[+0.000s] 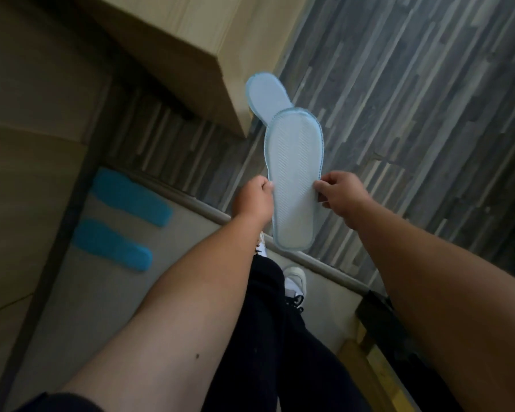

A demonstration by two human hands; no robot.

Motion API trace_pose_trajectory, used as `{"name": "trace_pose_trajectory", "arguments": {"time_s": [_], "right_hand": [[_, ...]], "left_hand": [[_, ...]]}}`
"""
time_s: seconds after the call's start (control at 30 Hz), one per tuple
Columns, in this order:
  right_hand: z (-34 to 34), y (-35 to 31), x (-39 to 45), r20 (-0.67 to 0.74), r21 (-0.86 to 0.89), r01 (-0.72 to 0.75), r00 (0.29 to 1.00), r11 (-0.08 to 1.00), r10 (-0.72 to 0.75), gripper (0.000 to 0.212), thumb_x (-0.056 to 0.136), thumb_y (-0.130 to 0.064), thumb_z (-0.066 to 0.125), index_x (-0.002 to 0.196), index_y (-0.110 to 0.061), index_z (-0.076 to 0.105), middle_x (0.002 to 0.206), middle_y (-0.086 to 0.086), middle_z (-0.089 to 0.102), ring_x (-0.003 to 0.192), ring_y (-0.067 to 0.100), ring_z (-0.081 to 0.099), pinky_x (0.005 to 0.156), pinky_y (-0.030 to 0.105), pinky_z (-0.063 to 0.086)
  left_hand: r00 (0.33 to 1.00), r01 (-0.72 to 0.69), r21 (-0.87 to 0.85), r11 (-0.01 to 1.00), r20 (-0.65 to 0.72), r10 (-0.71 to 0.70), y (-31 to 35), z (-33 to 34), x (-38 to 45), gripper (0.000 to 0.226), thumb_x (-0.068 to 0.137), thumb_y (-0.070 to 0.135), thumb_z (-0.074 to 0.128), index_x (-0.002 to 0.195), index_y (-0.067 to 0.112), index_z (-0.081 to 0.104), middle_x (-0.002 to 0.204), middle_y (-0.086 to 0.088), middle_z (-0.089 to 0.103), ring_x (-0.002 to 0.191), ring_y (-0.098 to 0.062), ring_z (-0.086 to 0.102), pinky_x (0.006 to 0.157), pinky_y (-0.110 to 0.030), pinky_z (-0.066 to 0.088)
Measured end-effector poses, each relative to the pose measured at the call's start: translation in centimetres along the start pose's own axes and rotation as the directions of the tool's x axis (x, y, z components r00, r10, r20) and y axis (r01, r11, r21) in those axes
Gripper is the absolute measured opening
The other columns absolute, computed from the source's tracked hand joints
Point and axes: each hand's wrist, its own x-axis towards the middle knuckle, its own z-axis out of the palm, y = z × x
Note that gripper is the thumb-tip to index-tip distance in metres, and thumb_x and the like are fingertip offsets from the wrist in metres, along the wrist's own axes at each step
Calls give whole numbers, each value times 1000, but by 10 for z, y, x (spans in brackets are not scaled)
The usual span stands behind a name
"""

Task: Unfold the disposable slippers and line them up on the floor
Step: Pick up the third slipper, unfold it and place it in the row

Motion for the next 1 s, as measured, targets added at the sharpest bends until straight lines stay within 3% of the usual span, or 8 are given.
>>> {"name": "trace_pose_trajectory", "arguments": {"time_s": [0.13,0.3,0.43,0.57,0.67,0.87,1.0], "right_hand": [[36,2,-29,77,-120,68,995,990,-59,15,88,-20,63,74,-16,68,61,-2,65,53,9,59,64,34,50],[93,-14,-68,172,-278,186,975,942,-142,16,88,-24,62,73,-21,67,66,-1,67,57,12,59,58,27,49],[156,-26,-106,245,-353,264,952,898,-184,12,89,-22,63,81,-16,70,63,-3,64,50,6,55,57,24,44],[239,-31,-156,351,-449,346,916,824,-193,16,89,-23,61,73,-20,65,66,-3,64,55,10,55,52,22,38],[306,-28,-193,400,-489,400,893,775,-208,15,89,-24,61,74,-21,65,69,-3,66,62,13,58,55,26,44],[462,13,-264,492,-521,484,844,704,-216,11,87,-16,64,85,-7,69,74,7,69,65,16,65,66,33,52],[558,48,-305,547,-533,518,814,669,-195,13,87,-19,64,86,-7,69,69,2,68,61,15,63,65,35,52]], "left_hand": [[993,78,-44,996,-82,-81,-50,-16,-32,18,93,28,48,81,18,55,82,-4,61,79,-29,55,66,-32,39],[972,142,-158,977,-166,-168,-109,-50,-71,19,92,27,52,78,16,58,85,-10,66,80,-29,58,66,-32,39],[946,190,-268,945,-206,-249,-175,-84,-108,21,92,27,52,78,13,59,85,-13,71,82,-32,64,75,-38,51],[907,246,-406,880,-223,-356,-257,-118,-151,26,91,28,52,68,16,54,70,-4,67,74,-29,65,66,-32,47],[887,243,-495,834,-234,-398,-323,-142,-181,27,90,28,53,66,15,54,65,-2,64,67,-26,60,62,-31,44],[849,232,-611,757,-253,-464,-483,-181,-247,22,90,27,52,78,10,61,84,-14,70,83,-31,67,75,-41,53],[800,255,-644,721,-278,-532,-581,-192,-287,20,91,26,52,78,13,60,87,-14,70,84,-32,65,75,-39,51]]}}
